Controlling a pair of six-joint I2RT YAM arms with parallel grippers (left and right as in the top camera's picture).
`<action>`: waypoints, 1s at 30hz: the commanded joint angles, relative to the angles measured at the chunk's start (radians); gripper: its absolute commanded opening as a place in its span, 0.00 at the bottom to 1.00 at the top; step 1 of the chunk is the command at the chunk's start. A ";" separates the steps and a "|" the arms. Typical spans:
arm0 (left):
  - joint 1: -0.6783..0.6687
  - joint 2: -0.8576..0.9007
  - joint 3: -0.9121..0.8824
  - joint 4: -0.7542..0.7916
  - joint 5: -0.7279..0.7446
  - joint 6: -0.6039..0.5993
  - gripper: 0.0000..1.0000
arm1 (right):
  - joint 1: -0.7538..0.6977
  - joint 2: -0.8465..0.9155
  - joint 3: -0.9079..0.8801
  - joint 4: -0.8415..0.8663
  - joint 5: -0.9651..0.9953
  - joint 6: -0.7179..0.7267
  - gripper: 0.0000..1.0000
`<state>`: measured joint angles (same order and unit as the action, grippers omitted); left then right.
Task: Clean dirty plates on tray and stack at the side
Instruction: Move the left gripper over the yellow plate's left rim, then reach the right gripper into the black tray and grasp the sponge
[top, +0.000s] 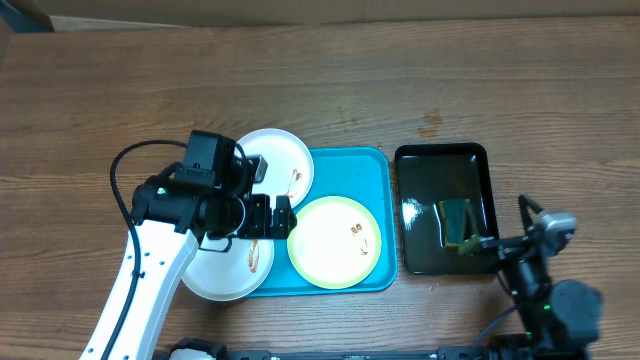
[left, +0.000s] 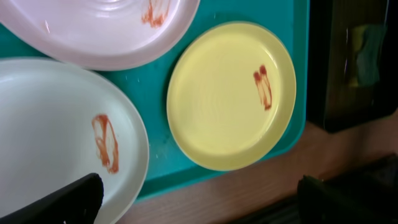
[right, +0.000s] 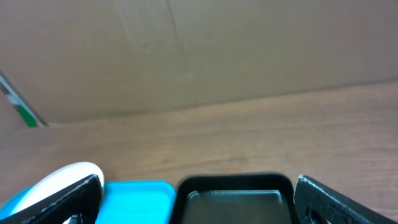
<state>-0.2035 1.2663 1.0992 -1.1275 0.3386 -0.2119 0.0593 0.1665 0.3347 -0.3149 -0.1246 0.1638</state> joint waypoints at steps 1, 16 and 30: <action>-0.003 -0.001 -0.006 0.051 -0.039 -0.027 1.00 | -0.004 0.184 0.248 -0.095 -0.012 0.042 1.00; -0.158 0.029 -0.142 0.156 -0.173 -0.218 0.68 | -0.004 1.101 1.147 -1.111 -0.016 0.047 0.81; -0.234 0.240 -0.211 0.348 -0.253 -0.283 0.41 | -0.003 1.244 0.778 -0.909 0.011 0.081 0.92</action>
<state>-0.4305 1.4593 0.8959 -0.7879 0.1089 -0.4770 0.0593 1.3949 1.1965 -1.2892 -0.1226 0.2386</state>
